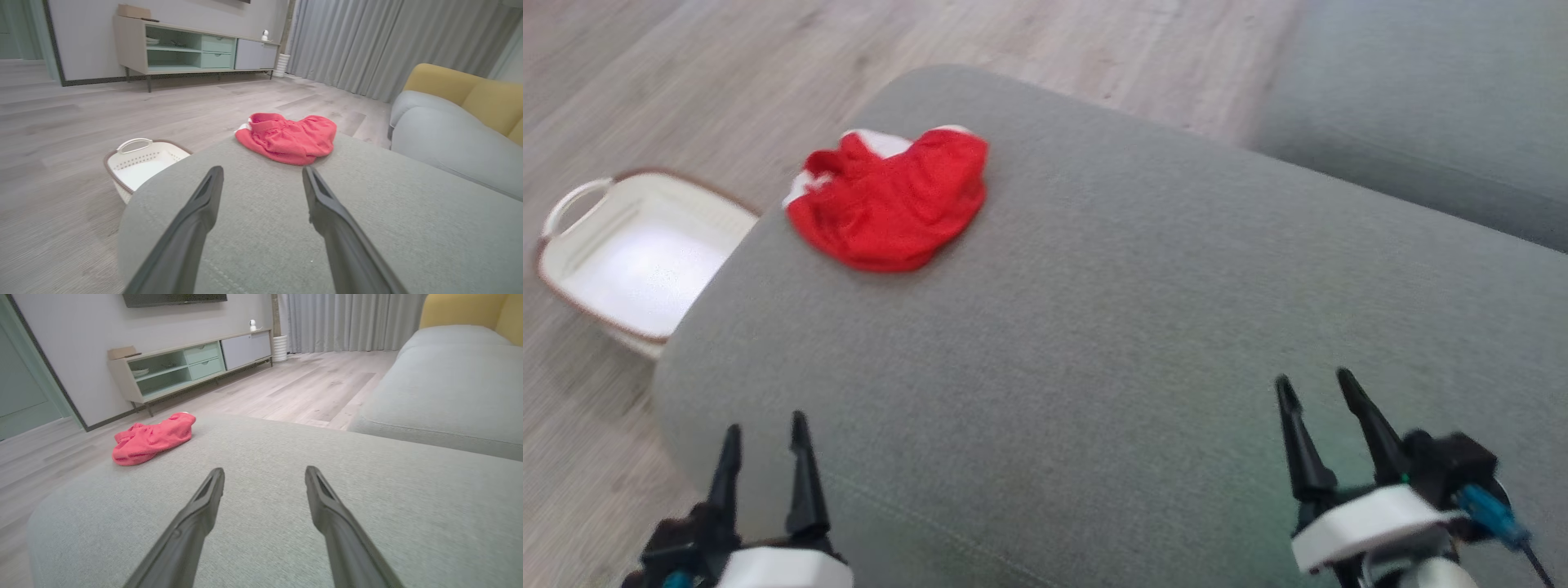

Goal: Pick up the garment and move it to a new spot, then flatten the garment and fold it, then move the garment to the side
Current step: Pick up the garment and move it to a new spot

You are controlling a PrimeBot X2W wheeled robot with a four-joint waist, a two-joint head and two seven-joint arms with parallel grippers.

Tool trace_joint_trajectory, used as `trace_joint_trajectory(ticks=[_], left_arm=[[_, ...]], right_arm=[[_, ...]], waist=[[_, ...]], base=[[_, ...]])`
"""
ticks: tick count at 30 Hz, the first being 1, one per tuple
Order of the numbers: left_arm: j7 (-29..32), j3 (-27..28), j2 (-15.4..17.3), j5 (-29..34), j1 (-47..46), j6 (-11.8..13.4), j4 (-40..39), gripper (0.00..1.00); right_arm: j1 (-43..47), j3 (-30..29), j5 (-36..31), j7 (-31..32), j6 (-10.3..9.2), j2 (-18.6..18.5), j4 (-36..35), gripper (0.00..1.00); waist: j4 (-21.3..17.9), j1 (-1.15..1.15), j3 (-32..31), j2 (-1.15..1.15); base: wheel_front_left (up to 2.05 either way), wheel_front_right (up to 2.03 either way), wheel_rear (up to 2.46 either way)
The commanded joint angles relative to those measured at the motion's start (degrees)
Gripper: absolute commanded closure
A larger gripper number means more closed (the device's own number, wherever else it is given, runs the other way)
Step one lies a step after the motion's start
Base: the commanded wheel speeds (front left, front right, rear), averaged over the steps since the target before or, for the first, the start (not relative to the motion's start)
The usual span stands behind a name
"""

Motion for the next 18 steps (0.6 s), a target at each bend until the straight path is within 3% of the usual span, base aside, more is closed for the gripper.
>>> trace_joint_trajectory(ticks=[1, 7, 10, 18], left_arm=[[-0.62, 3.14, 0.98, -0.27, -1.11, 0.84, -2.78, 0.00], [-0.72, 5.96, 2.22, -0.01, 0.03, 1.12, -5.05, 0.00], [-0.10, 7.26, 4.43, 0.41, -2.52, 0.85, -6.34, 0.00], [6.60, 12.91, 14.96, -0.13, -22.72, -3.16, -8.41, 0.00]], right_arm=[[-3.71, 1.99, -0.73, 0.27, 0.37, -0.38, -2.23, 0.00], [-6.65, 2.80, -1.51, 1.65, 0.37, -0.38, -4.16, 0.00], [-7.90, 1.56, -3.03, 2.69, 0.37, -0.38, -6.43, 0.00], [-12.83, -0.34, -9.48, 8.69, 0.37, -0.38, -15.06, 0.00]], waist=[[2.25, 0.00, 1.32, 0.00], [2.44, 0.00, 3.31, 0.00], [2.46, 0.00, 4.99, 0.00], [-3.20, 0.00, 15.25, 0.00]], base=[[0.00, 0.00, 0.00], [0.00, 0.00, 0.00], [0.00, 0.00, 0.00], [0.00, 0.00, 0.00]])
